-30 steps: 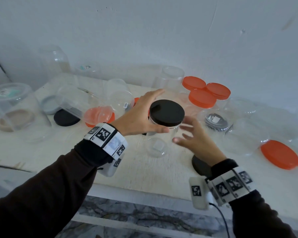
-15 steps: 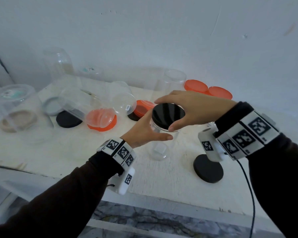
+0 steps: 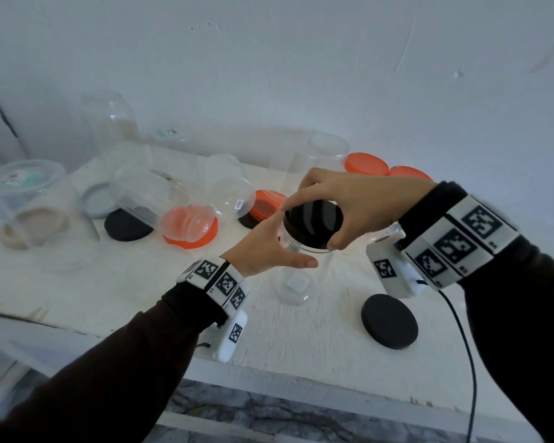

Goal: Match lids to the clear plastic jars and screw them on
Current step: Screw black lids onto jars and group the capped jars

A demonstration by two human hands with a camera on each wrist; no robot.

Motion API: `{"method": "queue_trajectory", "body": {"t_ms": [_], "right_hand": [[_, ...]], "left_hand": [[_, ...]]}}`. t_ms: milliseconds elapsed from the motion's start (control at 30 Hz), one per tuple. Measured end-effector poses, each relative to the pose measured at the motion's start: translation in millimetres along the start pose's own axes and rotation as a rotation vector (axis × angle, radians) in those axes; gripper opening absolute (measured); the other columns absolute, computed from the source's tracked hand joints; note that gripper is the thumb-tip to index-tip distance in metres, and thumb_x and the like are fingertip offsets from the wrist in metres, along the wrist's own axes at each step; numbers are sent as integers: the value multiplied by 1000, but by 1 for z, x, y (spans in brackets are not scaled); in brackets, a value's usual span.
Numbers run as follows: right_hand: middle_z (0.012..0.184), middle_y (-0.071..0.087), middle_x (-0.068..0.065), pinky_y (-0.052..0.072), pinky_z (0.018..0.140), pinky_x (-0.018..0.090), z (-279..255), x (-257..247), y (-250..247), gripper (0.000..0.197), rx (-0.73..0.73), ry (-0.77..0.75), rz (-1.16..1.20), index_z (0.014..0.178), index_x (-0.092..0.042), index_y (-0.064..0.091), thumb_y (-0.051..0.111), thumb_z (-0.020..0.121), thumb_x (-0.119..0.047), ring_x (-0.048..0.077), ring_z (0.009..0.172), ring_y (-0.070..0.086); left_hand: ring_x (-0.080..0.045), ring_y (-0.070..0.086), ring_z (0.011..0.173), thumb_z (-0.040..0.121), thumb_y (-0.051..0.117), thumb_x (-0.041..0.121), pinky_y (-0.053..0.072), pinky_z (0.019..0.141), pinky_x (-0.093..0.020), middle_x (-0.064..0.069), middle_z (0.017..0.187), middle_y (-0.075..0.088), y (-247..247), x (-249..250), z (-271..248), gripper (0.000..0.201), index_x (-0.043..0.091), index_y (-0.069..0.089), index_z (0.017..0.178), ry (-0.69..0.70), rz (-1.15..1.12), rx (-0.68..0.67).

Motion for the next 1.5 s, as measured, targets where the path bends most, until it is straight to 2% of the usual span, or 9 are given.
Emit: {"method": "queue_trajectory", "body": {"t_ms": [200, 333, 433, 633, 800, 967, 1133, 1267, 1500], "right_hand": [[122, 34, -9, 46, 86, 27, 4, -1, 0, 75, -23, -15, -11, 130, -46, 41, 74, 69, -18, 14, 108, 42], [121, 37, -9, 46, 87, 28, 5, 0, 0, 74, -6, -9, 5, 128, -46, 43, 75, 68, -20, 14, 108, 44], [119, 38, -10, 47, 89, 30, 5, 0, 0, 73, 16, -1, 2, 127, -47, 44, 76, 66, -24, 14, 107, 45], [113, 44, -10, 48, 86, 30, 4, 0, -3, 69, 73, -2, -8, 122, -49, 48, 79, 62, -35, 10, 102, 47], [109, 48, -8, 49, 83, 28, 4, 0, -4, 68, 105, -15, -28, 121, -45, 51, 79, 60, -40, 9, 98, 48], [109, 46, -7, 48, 85, 30, 3, -1, -2, 69, 113, -25, -78, 126, -41, 49, 76, 63, -46, 11, 99, 47], [121, 41, -9, 47, 89, 30, 3, 0, 3, 70, 66, -42, -139, 133, -42, 37, 69, 72, -50, 12, 104, 47], [118, 43, -9, 48, 86, 29, 3, 0, 6, 68, 83, -51, -142, 134, -44, 35, 65, 74, -53, 11, 99, 48], [106, 51, -3, 50, 80, 30, 3, -4, 4, 66, 155, -46, -151, 127, -36, 46, 69, 68, -53, 14, 94, 51]], "left_hand": [[5, 50, 113, 63, 83, 24, 40, 92, -10, 14, 118, 57, -2, -5, 2, 79, 22, 42, 131, -9, -16, -36], [3, 50, 115, 56, 81, 39, 40, 98, -16, 13, 120, 57, -2, -3, 2, 87, 24, 42, 132, -13, -10, -47], [1, 51, 116, 55, 80, 40, 40, 100, -20, 11, 122, 58, -1, -4, 2, 90, 21, 41, 134, -10, -26, -40], [-10, 52, 119, 55, 82, 39, 39, 106, -42, 3, 124, 59, 1, -5, 4, 91, 18, 42, 133, -13, -30, -35], [-15, 52, 120, 54, 83, 41, 39, 105, -47, 1, 124, 59, 1, -4, 4, 90, 18, 44, 132, -11, -31, -35], [-13, 52, 120, 56, 82, 39, 39, 105, -44, 2, 124, 58, 2, -3, 5, 87, 19, 44, 131, -4, -45, -57], [-3, 52, 116, 57, 79, 36, 41, 101, -24, 8, 122, 59, -2, 2, 6, 76, 28, 46, 125, -31, -37, -139], [0, 53, 113, 57, 78, 35, 42, 94, -15, 10, 118, 60, -1, 3, 5, 72, 32, 47, 121, -44, -52, -155], [-7, 55, 114, 55, 80, 33, 43, 99, -27, 4, 119, 60, 0, 3, 3, 76, 25, 47, 124, -12, -84, -96]]}}
Point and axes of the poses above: each hand's wrist, its own z-axis towards the middle knuckle, its own y-axis out of the palm, x = y × z, the point moved 5 cm from there along z, towards the middle knuckle
